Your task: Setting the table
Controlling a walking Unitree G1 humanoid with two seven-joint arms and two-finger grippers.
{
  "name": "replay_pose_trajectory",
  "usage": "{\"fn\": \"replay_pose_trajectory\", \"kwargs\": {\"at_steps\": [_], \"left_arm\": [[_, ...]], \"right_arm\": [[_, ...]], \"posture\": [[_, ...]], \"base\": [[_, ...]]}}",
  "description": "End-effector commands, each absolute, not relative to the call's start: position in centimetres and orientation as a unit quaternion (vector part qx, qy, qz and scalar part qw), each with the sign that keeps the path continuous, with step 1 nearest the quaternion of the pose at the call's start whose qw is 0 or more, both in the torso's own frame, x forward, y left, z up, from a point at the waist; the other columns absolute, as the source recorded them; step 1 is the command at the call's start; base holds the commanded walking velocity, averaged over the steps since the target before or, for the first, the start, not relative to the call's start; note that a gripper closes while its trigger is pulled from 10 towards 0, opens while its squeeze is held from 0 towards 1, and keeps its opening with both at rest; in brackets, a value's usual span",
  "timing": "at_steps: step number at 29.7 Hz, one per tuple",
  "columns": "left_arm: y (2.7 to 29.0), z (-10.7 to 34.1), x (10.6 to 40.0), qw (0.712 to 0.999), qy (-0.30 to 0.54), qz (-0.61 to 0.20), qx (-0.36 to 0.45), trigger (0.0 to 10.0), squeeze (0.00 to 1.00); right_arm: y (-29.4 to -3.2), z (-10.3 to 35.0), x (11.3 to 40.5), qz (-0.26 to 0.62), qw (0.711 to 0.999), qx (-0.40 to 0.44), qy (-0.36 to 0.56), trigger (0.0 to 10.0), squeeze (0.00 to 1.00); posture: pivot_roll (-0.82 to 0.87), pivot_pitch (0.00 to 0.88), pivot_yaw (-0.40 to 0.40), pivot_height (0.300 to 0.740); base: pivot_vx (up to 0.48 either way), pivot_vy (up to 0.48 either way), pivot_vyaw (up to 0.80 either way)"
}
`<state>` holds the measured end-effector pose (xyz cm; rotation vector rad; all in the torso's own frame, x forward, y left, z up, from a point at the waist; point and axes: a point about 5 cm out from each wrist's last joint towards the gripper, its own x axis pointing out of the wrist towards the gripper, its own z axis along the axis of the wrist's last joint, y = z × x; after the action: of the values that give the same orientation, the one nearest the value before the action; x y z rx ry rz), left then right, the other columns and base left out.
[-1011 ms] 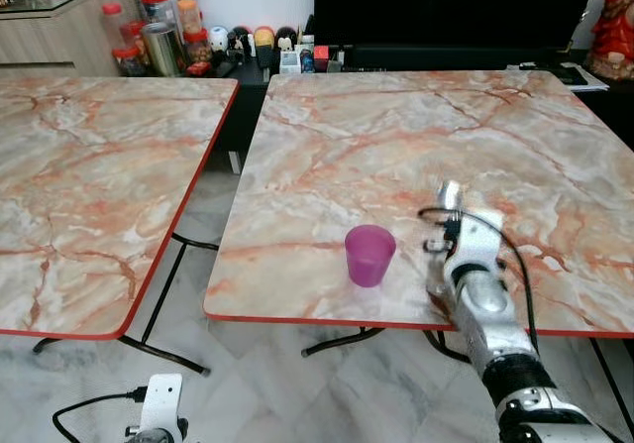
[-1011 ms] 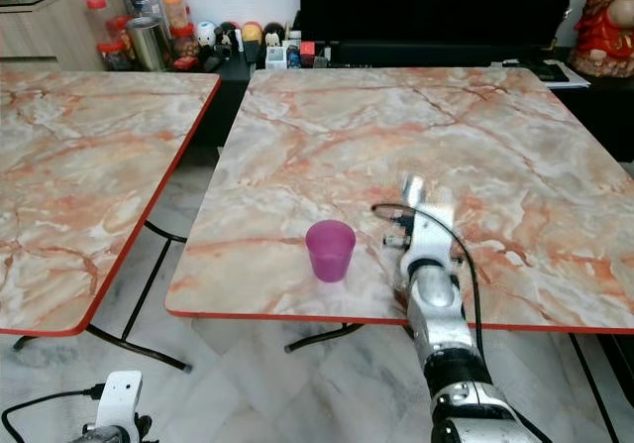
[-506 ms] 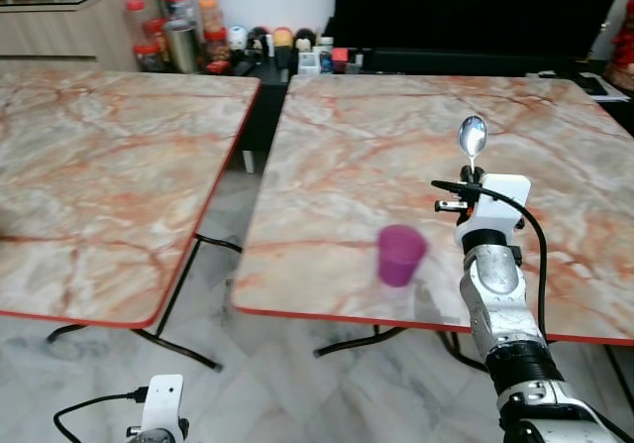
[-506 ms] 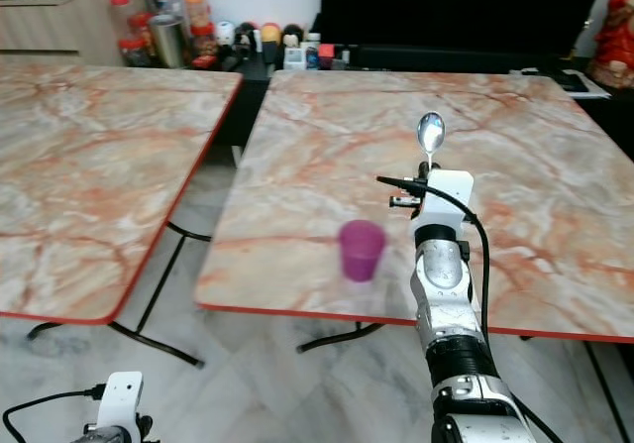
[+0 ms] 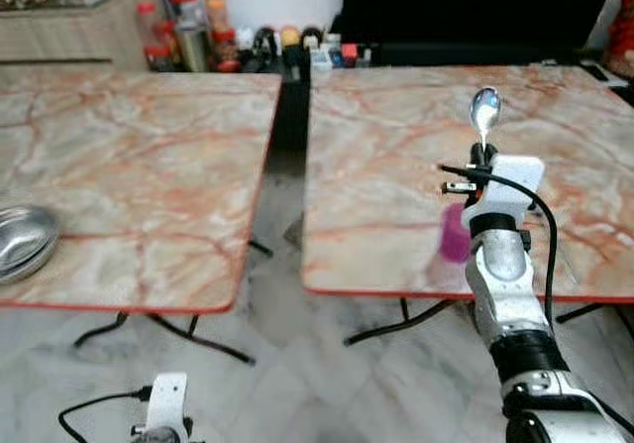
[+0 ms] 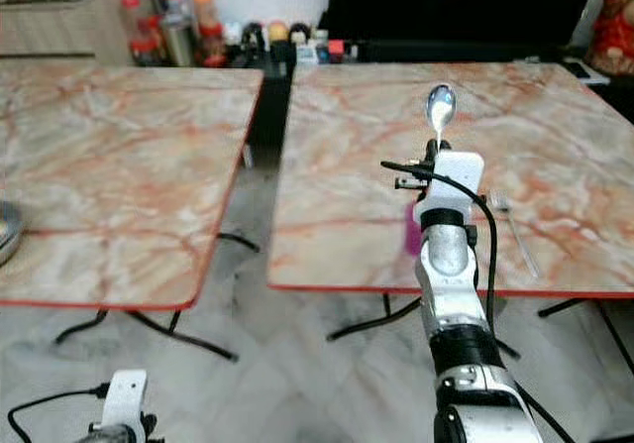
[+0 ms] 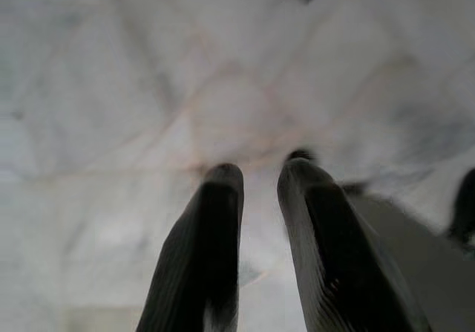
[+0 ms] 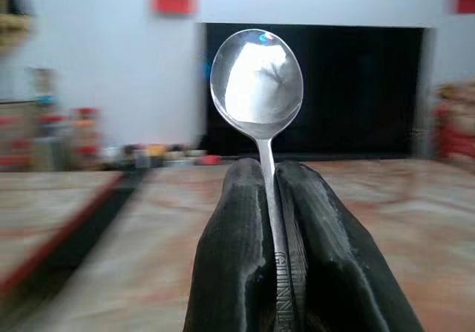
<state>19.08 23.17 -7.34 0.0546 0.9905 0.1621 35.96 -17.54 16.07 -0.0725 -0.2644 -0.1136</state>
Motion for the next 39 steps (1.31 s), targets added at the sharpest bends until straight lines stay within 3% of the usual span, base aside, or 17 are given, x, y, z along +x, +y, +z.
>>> {"fn": "replay_pose_trajectory", "kwargs": {"at_steps": [1, 39], "left_arm": [[23.4, -7.2, 19.2, 0.878, 0.471, 0.082, 0.029, 10.0, 0.0], [23.5, -7.0, 19.6, 0.882, 0.462, 0.093, 0.028, 10.0, 0.0]], "right_arm": [[-17.8, 16.9, 36.0, -0.058, 0.986, -0.042, -0.149, 10.0, 0.0], [-17.8, 14.6, 35.9, -0.059, 0.992, -0.047, -0.1, 10.0, 0.0]], "posture": [[0.0, 0.0, 0.004, 0.74], [0.04, 0.0, 0.016, 0.74]], "base": [[0.0, 0.48, 0.0], [0.0, 0.48, 0.0]]}}
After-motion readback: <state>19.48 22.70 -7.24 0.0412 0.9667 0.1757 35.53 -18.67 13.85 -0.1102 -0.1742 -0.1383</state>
